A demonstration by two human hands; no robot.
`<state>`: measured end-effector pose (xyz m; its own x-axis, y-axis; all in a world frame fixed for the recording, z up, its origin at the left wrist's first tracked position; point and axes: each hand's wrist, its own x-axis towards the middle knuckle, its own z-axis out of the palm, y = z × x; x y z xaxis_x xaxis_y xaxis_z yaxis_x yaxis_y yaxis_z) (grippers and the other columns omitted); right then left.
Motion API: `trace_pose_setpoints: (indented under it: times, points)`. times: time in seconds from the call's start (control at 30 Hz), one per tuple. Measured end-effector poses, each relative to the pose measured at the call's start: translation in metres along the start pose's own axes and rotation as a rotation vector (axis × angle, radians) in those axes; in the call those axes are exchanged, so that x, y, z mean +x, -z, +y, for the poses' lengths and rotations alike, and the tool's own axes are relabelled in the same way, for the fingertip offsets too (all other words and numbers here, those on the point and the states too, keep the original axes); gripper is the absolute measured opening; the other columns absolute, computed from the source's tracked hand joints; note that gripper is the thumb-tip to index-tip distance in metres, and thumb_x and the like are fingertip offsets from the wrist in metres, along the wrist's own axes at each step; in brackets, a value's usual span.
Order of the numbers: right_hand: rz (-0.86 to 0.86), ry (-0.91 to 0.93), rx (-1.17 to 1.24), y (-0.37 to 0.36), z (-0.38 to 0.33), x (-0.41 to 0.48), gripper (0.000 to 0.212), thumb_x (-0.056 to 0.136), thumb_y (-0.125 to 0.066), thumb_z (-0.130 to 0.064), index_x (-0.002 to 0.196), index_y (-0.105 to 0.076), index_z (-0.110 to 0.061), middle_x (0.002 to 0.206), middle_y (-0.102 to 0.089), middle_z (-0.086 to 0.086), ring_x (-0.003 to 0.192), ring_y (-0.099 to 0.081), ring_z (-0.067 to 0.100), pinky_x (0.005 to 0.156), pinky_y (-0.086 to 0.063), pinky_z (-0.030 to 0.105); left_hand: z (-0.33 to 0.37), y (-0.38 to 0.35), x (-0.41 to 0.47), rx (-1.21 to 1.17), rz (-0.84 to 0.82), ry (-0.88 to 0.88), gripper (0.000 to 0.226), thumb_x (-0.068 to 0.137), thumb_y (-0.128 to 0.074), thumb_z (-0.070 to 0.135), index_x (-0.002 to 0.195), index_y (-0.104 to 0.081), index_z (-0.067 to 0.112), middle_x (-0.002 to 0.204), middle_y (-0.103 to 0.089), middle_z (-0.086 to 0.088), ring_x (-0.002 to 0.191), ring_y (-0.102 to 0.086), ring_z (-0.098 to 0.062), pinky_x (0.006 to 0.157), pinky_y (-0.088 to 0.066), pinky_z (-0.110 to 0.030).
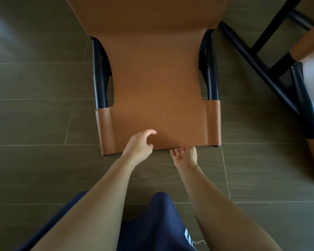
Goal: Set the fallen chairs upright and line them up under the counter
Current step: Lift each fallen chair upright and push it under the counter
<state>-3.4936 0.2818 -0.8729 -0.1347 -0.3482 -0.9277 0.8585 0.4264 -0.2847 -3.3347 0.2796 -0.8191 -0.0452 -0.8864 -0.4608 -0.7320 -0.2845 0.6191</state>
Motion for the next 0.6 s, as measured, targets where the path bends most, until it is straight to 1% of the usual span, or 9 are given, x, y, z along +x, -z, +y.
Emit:
trace_pose_setpoints:
  times: [0.1, 0.17, 0.27, 0.3, 0.37, 0.4, 0.43, 0.5, 0.6]
  points:
    - [0.018, 0.002, 0.017, -0.007, 0.000, -0.002, 0.042, 0.099, -0.036, -0.001, 0.141, -0.039, 0.005, 0.146, -0.042, 0.021, 0.136, -0.042, 0.034, 0.116, -0.030, 0.047, 0.001, -0.001, -0.002, 0.034, -0.007, -0.019, 0.051, 0.092, -0.055, 0.005, 0.136, -0.049, 0.030, 0.147, -0.043, 0.008, 0.125, -0.048, -0.014, 0.083, -0.040, -0.019]
    - [0.037, 0.006, 0.006, -0.009, -0.001, -0.004, 0.037, 0.098, -0.041, -0.001, 0.134, -0.047, 0.005, 0.134, -0.054, 0.020, 0.123, -0.054, 0.032, 0.112, -0.037, 0.045, 0.002, 0.001, -0.005, 0.049, -0.018, -0.021, 0.051, 0.092, -0.055, 0.003, 0.137, -0.049, 0.027, 0.148, -0.042, 0.008, 0.126, -0.047, -0.015, 0.085, -0.042, -0.021]
    - [0.048, 0.020, -0.010, -0.009, 0.000, -0.008, 0.028, 0.095, -0.041, 0.002, 0.120, -0.055, 0.006, 0.112, -0.064, 0.018, 0.112, -0.062, 0.031, 0.108, -0.043, 0.043, 0.004, 0.002, -0.010, 0.061, -0.037, -0.015, 0.051, 0.093, -0.054, 0.002, 0.138, -0.048, 0.026, 0.149, -0.041, 0.005, 0.124, -0.050, -0.017, 0.085, -0.045, -0.023]
    - [0.046, 0.026, -0.008, -0.008, 0.001, -0.008, 0.023, 0.094, -0.041, 0.004, 0.111, -0.056, 0.005, 0.101, -0.065, 0.016, 0.107, -0.063, 0.030, 0.107, -0.043, 0.043, 0.004, 0.002, -0.012, 0.061, -0.045, -0.010, 0.051, 0.093, -0.053, 0.002, 0.138, -0.048, 0.026, 0.149, -0.041, 0.004, 0.121, -0.053, -0.019, 0.081, -0.047, -0.021]
    - [0.045, 0.033, 0.006, -0.007, 0.002, -0.009, 0.015, 0.094, -0.041, 0.005, 0.092, -0.055, 0.003, 0.083, -0.061, 0.013, 0.092, -0.065, 0.028, 0.107, -0.044, 0.045, 0.004, 0.002, -0.014, 0.051, -0.057, 0.006, 0.051, 0.093, -0.052, 0.002, 0.138, -0.047, 0.026, 0.150, -0.040, 0.003, 0.111, -0.060, -0.025, 0.063, -0.044, -0.016]
    - [0.051, 0.036, 0.008, -0.008, 0.002, -0.010, 0.015, 0.094, -0.042, 0.005, 0.085, -0.054, 0.001, 0.079, -0.059, 0.012, 0.084, -0.064, 0.026, 0.106, -0.045, 0.045, 0.004, 0.002, -0.014, 0.050, -0.061, 0.013, 0.051, 0.093, -0.052, 0.002, 0.138, -0.047, 0.026, 0.150, -0.039, 0.003, 0.106, -0.062, -0.026, 0.057, -0.040, -0.014]
    - [0.060, 0.039, 0.001, -0.008, 0.001, -0.010, 0.017, 0.095, -0.043, 0.004, 0.082, -0.053, 0.000, 0.077, -0.058, 0.011, 0.080, -0.063, 0.025, 0.105, -0.045, 0.045, 0.005, 0.002, -0.015, 0.054, -0.065, 0.013, 0.051, 0.093, -0.052, 0.002, 0.138, -0.047, 0.026, 0.150, -0.039, 0.002, 0.101, -0.063, -0.027, 0.055, -0.039, -0.015]
    - [0.077, 0.051, -0.027, -0.010, -0.001, -0.011, 0.017, 0.097, -0.044, 0.003, 0.082, -0.052, 0.001, 0.081, -0.059, 0.013, 0.079, -0.062, 0.025, 0.103, -0.047, 0.047, 0.006, 0.003, -0.017, 0.070, -0.073, 0.003, 0.051, 0.093, -0.051, 0.002, 0.139, -0.046, 0.026, 0.150, -0.040, 0.001, 0.095, -0.063, -0.025, 0.061, -0.045, -0.019]
    - [0.128, 0.077, -0.093, -0.015, -0.002, -0.014, 0.020, 0.096, -0.038, 0.007, 0.082, -0.051, 0.001, 0.080, -0.055, 0.014, 0.077, -0.057, 0.025, 0.099, -0.049, 0.050, 0.007, 0.005, -0.020, 0.103, -0.081, 0.012, 0.053, 0.092, -0.050, 0.001, 0.139, -0.046, 0.026, 0.148, -0.043, -0.001, 0.107, -0.062, -0.030, 0.083, -0.052, -0.034]
